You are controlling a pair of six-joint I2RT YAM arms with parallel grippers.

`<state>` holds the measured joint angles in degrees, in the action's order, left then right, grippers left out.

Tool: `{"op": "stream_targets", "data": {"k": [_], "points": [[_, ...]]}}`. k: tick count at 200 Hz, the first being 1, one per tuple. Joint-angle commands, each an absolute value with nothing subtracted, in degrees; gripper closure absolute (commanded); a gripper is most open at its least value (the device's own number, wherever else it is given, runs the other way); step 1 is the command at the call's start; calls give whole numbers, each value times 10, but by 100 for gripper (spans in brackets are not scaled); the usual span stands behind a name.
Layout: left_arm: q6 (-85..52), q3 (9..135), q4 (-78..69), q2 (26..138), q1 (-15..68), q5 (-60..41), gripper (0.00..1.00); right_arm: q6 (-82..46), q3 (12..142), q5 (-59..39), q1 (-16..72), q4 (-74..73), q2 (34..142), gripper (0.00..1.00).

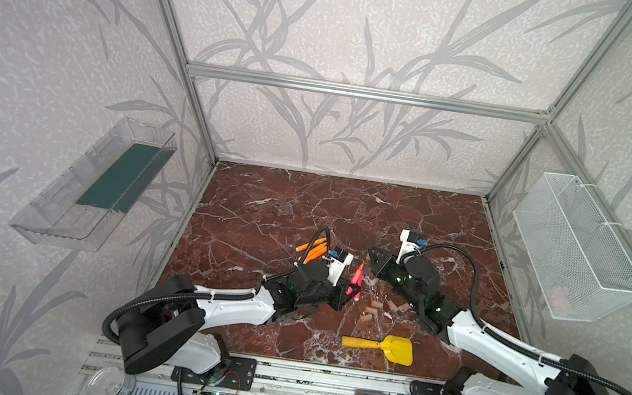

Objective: Insert the pens into the pen caps

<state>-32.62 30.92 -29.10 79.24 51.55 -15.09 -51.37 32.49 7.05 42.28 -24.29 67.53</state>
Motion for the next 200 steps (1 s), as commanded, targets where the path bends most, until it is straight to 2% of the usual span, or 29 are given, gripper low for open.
{"op": "stream_targets", "data": {"k": [1,88,200], "points": [[-332,322,-308,792,518,-154,100,-517,332,84,429,-269,679,87],[-330,331,-303,802,518,-153,100,-521,334,83,438,-269,692,87],[-336,334,-295,785,515,-103,100,-532,287,101,476,-275,654,87]]}}
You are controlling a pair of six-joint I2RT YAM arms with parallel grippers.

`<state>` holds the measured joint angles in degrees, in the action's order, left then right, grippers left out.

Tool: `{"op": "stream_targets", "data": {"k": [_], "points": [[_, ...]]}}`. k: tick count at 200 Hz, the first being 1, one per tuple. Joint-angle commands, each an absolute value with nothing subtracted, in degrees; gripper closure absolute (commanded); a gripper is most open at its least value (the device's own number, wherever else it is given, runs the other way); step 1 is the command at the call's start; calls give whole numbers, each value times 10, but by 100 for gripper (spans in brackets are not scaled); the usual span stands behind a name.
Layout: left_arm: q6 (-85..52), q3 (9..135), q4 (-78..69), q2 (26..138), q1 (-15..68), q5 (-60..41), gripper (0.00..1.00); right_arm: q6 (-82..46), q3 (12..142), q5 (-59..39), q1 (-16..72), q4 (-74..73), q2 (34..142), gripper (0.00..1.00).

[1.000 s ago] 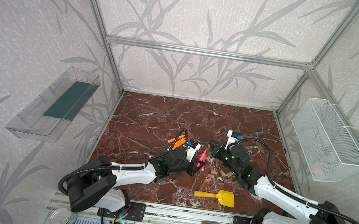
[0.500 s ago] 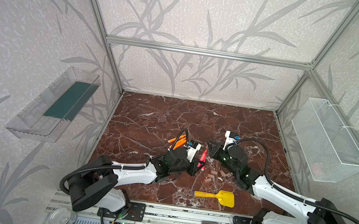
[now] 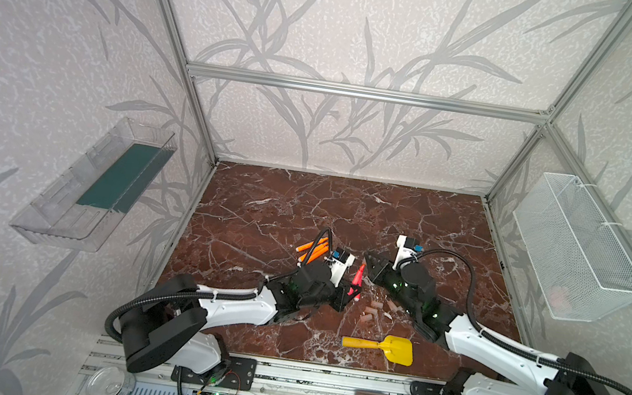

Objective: Insert the pens into the pen caps

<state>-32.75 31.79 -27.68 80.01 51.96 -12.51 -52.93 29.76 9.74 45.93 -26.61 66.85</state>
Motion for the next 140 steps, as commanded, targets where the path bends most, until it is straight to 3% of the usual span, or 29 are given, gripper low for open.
{"op": "stream_targets", "data": {"k": [1,94,140], "points": [[-337,334,-295,785,515,-103,100,-533,286,101,476,-276,654,87],[-332,335,-341,774,508,-183,100,-526,307,91,490,-280,699,87],[-330,308,-342,746,506,-137,100,-525,299,86,490,-283,695,87]]}}
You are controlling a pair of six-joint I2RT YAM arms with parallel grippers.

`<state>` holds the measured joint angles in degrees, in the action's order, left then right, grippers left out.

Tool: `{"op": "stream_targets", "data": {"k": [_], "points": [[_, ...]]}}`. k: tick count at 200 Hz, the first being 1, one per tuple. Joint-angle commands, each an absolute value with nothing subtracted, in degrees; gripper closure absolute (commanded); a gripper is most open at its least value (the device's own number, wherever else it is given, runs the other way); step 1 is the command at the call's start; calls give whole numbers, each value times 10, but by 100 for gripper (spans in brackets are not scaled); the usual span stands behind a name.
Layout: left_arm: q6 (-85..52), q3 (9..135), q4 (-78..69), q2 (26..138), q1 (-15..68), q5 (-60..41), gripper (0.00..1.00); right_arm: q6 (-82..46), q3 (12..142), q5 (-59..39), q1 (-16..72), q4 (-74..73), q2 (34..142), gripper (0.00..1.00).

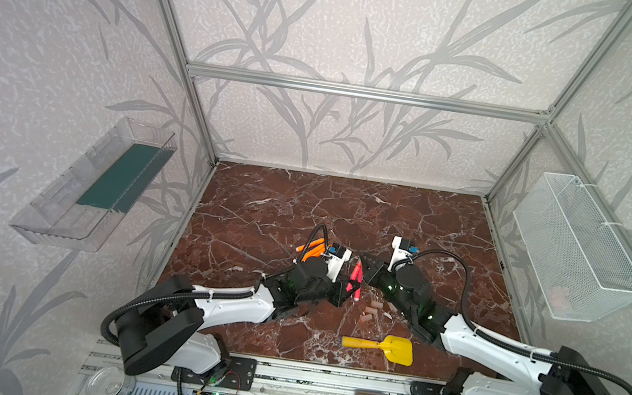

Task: Insert the pens into the pen caps
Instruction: 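Open the right gripper and lift it off the capped pink marker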

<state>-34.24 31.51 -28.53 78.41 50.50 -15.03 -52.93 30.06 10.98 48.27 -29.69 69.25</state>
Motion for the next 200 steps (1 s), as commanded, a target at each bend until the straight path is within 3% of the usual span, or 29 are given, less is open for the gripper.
{"op": "stream_targets", "data": {"k": [1,51,72,111,132,200], "points": [[-330,308,-342,745,505,-136,100,-526,298,86,490,-282,694,87],[-328,295,-346,721,497,-138,100,-528,274,80,490,-289,674,80],[-323,295,-346,720,498,-142,100,-521,277,68,490,-290,674,71],[-314,291,-348,723,498,-149,100,-505,280,68,490,-271,650,35],[-306,287,-348,725,497,-143,100,-504,277,69,490,-258,623,23],[-259,271,-352,727,499,-132,100,-466,305,109,485,-196,554,14]]}}
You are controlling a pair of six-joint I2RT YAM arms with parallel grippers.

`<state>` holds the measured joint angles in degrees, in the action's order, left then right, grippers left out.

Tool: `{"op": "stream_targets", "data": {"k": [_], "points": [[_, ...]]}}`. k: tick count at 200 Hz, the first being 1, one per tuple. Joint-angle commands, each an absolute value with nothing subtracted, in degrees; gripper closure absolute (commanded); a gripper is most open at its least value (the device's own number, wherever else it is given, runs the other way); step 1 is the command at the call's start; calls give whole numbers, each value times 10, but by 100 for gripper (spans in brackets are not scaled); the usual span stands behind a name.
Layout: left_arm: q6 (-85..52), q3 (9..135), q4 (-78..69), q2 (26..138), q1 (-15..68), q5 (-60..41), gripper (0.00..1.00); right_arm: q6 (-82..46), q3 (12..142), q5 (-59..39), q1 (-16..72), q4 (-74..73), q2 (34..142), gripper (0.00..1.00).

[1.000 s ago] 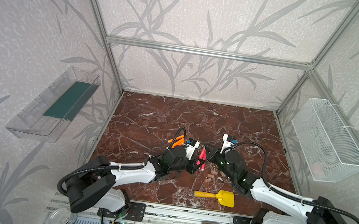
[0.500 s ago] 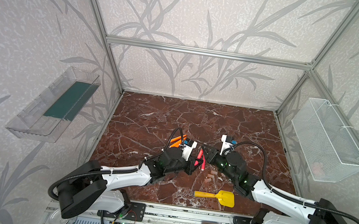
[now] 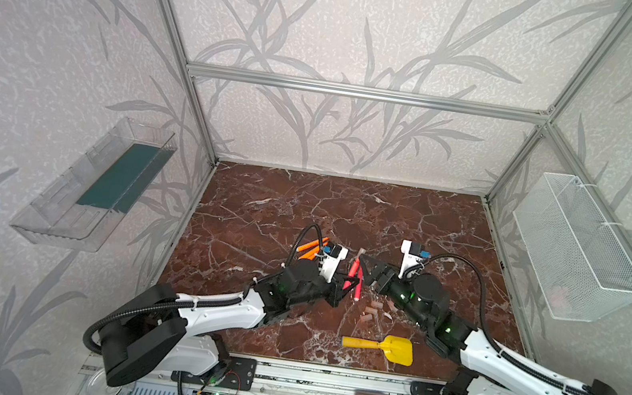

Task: Insert the pens into the pen caps
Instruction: 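Open the right gripper and lift it off the capped pink marker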

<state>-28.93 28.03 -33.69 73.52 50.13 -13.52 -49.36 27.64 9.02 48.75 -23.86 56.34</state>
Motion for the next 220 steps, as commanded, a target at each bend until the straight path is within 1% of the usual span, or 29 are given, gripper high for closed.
{"op": "stream_targets", "data": {"k": [1,14,35,72,85,111,167,187,220], "points": [[-259,272,-351,728,498,-132,100,-465,306,109,485,-195,554,14],[-251,279,-337,729,499,-143,100,-464,322,111,481,-181,561,15],[-239,282,-326,731,503,-159,100,-470,341,116,471,-169,583,23],[-222,288,-294,731,508,-154,100,-475,376,92,460,-158,635,42],[-219,290,-287,731,508,-151,100,-473,386,81,460,-158,650,47],[-217,293,-285,735,509,-150,100,-472,400,67,460,-158,672,52],[-219,304,-281,744,509,-145,100,-474,416,33,459,-151,703,55],[-219,305,-281,743,509,-145,100,-475,418,29,460,-151,713,60],[-219,306,-278,745,509,-139,100,-474,421,26,460,-146,718,71]]}}
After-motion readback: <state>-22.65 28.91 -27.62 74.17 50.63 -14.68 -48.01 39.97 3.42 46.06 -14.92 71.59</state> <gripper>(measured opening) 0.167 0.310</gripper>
